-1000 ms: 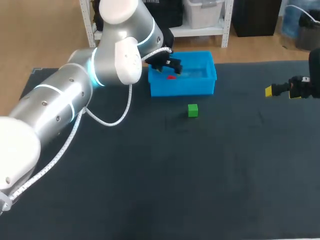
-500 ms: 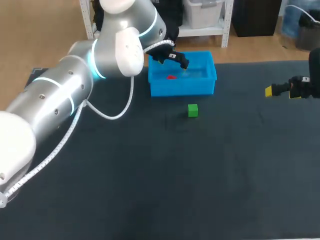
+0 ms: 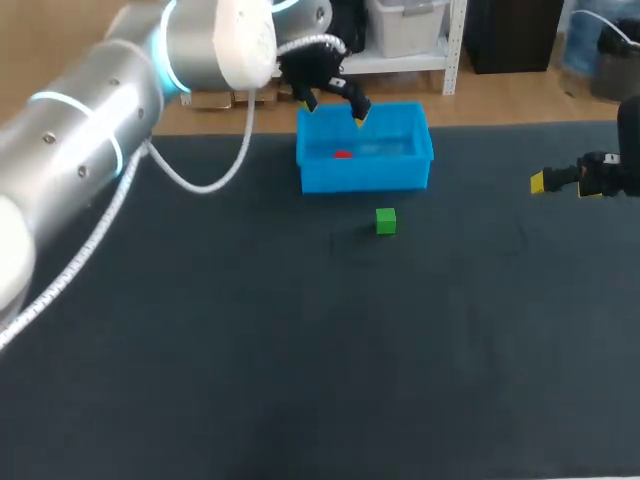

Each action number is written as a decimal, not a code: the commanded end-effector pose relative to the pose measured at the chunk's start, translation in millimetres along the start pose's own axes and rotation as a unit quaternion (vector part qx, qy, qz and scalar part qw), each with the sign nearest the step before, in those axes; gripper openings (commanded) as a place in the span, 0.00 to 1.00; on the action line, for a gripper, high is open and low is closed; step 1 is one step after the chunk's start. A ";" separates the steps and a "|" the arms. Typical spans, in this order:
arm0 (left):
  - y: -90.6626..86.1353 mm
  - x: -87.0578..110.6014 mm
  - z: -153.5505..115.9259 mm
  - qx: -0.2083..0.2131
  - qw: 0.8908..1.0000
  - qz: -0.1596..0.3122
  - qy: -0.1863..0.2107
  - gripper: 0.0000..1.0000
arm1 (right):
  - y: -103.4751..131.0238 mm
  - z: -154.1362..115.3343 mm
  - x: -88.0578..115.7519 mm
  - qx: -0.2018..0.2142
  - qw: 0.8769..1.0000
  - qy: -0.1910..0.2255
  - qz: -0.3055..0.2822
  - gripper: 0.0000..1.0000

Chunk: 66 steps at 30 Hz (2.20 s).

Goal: Use the left arm to pick the red cube and place it into the blue plastic box first, then use the right arm to grasp the green cube and put it into the same blue plastic box after the first action is fully finished.

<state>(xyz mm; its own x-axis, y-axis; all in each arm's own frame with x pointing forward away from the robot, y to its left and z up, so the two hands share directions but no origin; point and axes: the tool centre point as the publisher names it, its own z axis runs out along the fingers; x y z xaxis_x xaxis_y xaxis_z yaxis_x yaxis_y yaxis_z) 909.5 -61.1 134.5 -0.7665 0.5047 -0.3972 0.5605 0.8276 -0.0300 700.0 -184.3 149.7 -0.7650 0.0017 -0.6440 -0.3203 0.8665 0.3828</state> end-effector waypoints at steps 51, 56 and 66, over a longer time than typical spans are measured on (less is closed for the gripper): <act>-3.4 202.6 -76.4 0.021 0.988 -0.064 -0.142 1.00 | -0.3 -0.2 0.0 0.000 1.000 0.000 0.000 1.00; 5.1 201.3 -80.6 0.029 0.987 -0.063 -0.144 1.00 | -0.3 -0.2 0.0 0.000 1.000 0.000 0.000 1.00; 20.4 206.7 -82.9 0.058 0.989 -0.053 -0.126 1.00 | -0.3 -0.2 0.0 0.000 1.000 0.000 0.000 1.00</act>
<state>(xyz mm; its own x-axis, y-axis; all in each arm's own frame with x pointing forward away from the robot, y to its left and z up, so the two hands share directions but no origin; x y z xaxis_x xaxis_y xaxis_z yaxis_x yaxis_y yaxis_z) 737.9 73.1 129.1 -0.7559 0.3474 -0.5549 0.5093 0.8446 -0.1650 700.1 -184.3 149.7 -0.7650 0.0018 -0.6440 -0.3203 0.8665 0.3828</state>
